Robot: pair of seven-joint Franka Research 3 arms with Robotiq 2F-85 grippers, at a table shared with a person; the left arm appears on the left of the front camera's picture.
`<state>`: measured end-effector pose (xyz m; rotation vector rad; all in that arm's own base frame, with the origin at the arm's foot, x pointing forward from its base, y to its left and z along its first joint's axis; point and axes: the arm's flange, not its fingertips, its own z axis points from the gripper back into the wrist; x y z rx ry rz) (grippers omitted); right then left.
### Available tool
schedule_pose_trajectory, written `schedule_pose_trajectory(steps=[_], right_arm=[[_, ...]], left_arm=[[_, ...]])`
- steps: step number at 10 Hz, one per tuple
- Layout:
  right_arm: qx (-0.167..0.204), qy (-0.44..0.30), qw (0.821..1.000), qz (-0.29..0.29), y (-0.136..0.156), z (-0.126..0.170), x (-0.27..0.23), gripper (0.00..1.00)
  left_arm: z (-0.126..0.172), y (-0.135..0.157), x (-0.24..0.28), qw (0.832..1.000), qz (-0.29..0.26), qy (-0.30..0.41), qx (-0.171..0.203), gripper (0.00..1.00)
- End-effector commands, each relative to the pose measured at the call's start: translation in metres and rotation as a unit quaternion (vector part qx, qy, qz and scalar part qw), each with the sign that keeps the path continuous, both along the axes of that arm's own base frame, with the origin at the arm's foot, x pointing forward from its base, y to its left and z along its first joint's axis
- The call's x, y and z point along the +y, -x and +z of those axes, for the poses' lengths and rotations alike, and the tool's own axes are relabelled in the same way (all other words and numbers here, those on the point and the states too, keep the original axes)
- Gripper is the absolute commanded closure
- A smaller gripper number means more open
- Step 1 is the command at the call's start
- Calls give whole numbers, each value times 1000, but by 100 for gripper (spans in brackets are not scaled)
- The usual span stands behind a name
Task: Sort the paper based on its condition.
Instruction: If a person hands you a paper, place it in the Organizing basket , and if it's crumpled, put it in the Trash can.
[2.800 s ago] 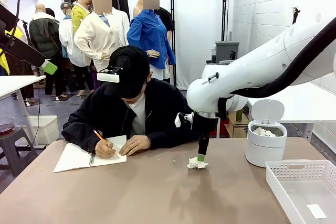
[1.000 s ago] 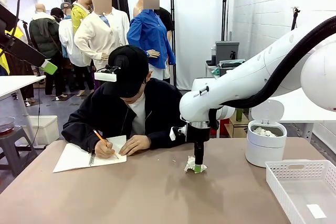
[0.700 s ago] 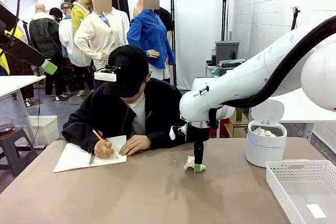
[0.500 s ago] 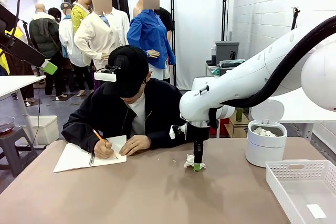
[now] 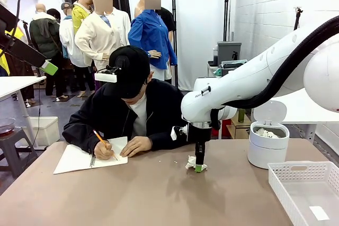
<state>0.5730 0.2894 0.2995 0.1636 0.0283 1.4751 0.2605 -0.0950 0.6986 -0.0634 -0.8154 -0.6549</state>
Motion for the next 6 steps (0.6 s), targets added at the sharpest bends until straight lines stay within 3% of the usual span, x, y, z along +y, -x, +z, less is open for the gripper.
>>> schedule_pose_trajectory(steps=[1,2,3,6], right_arm=[[0,0,1000,0,0,0,0,57],[-15,-6,1000,-25,0,1,1,76],[-1,-1,1000,0,-1,1,0,76],[-6,-3,1000,-6,-3,4,1,76]], left_arm=[[0,0,1,1000,1,0,0,0],[0,0,1,1000,1,0,0,0],[0,0,1,1000,1,0,0,0],[0,0,1,1000,1,0,0,0]])
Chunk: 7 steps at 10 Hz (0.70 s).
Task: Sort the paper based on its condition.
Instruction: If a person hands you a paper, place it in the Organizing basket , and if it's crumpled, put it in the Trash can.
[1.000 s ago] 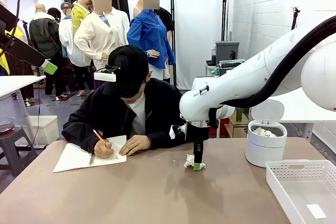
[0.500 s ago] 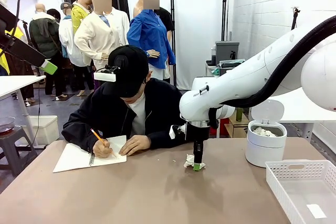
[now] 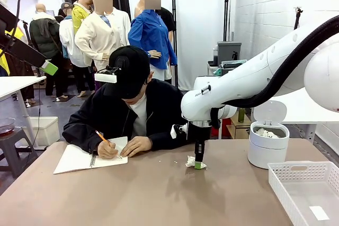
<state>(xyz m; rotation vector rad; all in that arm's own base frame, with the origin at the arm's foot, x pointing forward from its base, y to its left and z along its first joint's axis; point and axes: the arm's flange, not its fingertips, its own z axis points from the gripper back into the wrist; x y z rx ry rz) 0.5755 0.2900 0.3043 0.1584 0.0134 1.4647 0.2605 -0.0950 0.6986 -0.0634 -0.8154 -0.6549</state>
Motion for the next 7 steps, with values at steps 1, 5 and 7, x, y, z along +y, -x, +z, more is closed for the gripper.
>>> schedule_pose_trajectory(steps=[1,5,7], right_arm=[[18,-9,1000,-3,10,16,0,76],[14,-40,996,-81,39,97,-14,76],[12,-46,987,-154,62,142,-34,76]], left_arm=[[0,0,1,1000,1,0,0,0],[0,0,1,1000,1,0,0,0],[0,0,1,1000,1,0,0,0]])
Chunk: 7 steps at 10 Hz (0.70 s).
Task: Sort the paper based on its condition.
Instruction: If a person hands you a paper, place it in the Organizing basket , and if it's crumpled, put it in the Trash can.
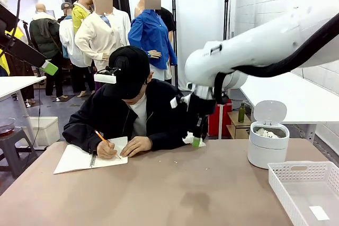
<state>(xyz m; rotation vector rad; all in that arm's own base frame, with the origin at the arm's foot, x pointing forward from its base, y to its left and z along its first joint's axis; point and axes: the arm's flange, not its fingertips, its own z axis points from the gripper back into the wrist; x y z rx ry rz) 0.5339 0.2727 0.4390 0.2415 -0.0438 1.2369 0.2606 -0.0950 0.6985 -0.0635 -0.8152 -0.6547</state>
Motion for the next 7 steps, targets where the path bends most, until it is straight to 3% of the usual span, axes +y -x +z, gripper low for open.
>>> schedule_pose_trajectory(steps=[1,4,7], right_arm=[[-16,-3,998,-60,30,25,-29,76],[-25,12,991,-129,54,67,-88,76],[-55,23,977,-206,51,86,-151,76]], left_arm=[[0,0,1,1000,1,0,-1,0],[0,0,1,1000,1,0,-1,0],[0,0,1,1000,1,0,-1,0]])
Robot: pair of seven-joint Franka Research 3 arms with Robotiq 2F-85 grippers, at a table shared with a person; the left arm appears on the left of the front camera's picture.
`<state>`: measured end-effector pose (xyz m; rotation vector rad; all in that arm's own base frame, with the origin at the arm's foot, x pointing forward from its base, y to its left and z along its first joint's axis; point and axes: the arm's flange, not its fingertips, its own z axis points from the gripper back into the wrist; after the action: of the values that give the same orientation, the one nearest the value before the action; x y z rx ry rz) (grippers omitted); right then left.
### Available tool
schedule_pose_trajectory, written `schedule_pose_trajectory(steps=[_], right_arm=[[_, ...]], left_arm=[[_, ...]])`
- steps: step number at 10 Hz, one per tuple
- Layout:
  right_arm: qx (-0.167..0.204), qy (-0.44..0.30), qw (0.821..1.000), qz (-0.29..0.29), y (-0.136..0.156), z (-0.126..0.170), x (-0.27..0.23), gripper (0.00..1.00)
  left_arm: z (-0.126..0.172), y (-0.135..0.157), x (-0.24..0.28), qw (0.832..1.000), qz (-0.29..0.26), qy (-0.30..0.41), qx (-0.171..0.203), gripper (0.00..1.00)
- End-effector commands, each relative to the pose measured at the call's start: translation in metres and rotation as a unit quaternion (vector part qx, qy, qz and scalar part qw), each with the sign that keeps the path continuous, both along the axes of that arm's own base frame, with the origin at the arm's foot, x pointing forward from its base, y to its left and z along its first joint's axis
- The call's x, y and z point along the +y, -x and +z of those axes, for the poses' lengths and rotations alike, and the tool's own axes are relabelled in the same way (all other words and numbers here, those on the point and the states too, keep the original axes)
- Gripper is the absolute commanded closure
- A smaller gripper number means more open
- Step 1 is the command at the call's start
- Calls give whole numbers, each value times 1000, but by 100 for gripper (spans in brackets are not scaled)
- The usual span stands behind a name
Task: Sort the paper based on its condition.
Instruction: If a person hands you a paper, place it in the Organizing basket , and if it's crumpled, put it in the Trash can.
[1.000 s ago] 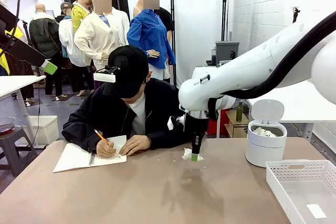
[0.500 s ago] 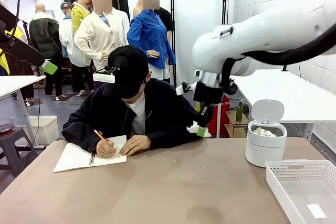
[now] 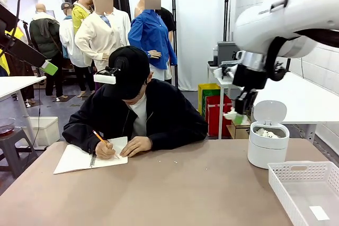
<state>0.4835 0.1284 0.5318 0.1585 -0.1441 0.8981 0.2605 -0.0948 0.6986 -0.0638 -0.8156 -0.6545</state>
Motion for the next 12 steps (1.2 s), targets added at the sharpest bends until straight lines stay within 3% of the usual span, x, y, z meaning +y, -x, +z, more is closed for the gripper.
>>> schedule_pose_trajectory(steps=[1,5,6,7,8,10,12], right_arm=[[-7,32,998,-55,-7,-8,-26,76],[-16,57,988,-140,-56,-12,-76,76],[-26,66,987,-146,-69,-16,-80,76],[-11,79,989,-125,-75,-20,-79,76],[-18,49,990,-129,-53,-17,-86,76],[-18,49,990,-129,-53,-17,-86,76],[5,52,990,-128,-83,-35,-86,76]], left_arm=[[0,0,0,1000,1,0,0,0],[0,0,0,1000,1,0,0,0],[0,0,0,1000,1,0,0,0],[0,0,0,1000,1,0,0,0],[0,0,0,1000,1,0,0,0],[0,0,0,1000,1,0,0,0],[0,0,0,1000,1,0,0,0]])
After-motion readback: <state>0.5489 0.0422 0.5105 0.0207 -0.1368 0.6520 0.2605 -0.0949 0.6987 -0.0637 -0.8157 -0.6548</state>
